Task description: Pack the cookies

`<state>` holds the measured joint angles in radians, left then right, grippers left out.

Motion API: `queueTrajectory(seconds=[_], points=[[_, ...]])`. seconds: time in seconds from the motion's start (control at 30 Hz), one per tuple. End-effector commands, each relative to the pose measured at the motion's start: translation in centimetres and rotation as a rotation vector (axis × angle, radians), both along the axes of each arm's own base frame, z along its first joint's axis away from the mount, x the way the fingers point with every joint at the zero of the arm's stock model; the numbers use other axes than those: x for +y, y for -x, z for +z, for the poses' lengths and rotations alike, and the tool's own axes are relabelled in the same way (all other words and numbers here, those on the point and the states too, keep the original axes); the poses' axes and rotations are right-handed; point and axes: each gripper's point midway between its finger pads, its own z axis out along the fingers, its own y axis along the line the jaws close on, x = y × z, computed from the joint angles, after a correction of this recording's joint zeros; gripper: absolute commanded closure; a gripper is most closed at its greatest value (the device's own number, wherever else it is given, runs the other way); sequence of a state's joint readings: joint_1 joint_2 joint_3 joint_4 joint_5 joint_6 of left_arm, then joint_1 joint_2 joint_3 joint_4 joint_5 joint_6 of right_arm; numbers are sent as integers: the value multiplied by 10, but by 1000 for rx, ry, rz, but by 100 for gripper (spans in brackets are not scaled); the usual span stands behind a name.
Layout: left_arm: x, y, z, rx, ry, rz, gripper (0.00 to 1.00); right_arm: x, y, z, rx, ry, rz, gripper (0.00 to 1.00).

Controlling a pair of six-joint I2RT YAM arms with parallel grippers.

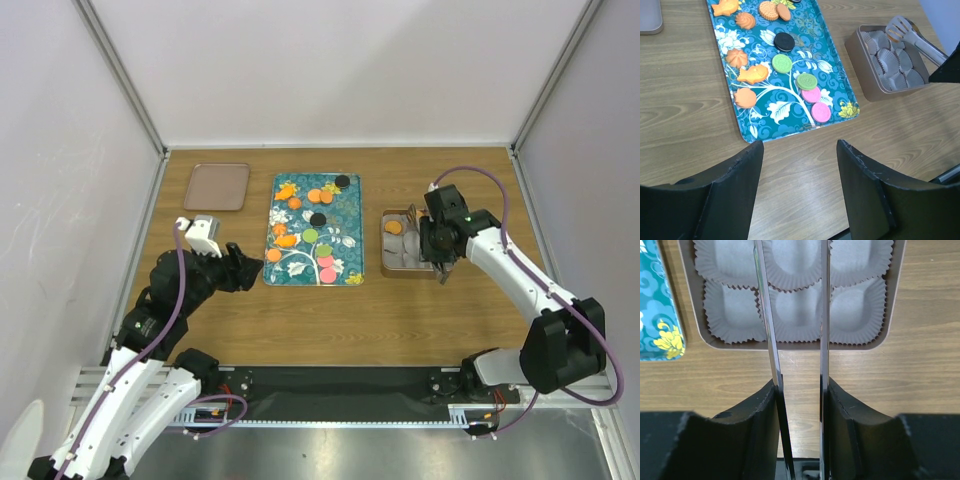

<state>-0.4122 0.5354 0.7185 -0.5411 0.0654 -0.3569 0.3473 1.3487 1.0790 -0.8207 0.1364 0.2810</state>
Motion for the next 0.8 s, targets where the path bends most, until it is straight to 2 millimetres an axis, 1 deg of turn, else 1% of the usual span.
queueTrajectory(seconds=[0.0, 0.3, 0.43, 0.77], points=[[-6, 0, 4, -24, 6, -31, 34, 6, -17, 6, -54, -35, -13, 69], [-6, 1, 5, -28, 9, -36, 34, 0, -19, -6, -37, -29, -22, 68], [-6, 1, 5, -26, 6, -36, 34, -3, -22, -7, -36, -35, -29, 68], [-7, -1, 2, -15, 1, -33, 34, 1, -28, -12, -27, -56, -24, 67]])
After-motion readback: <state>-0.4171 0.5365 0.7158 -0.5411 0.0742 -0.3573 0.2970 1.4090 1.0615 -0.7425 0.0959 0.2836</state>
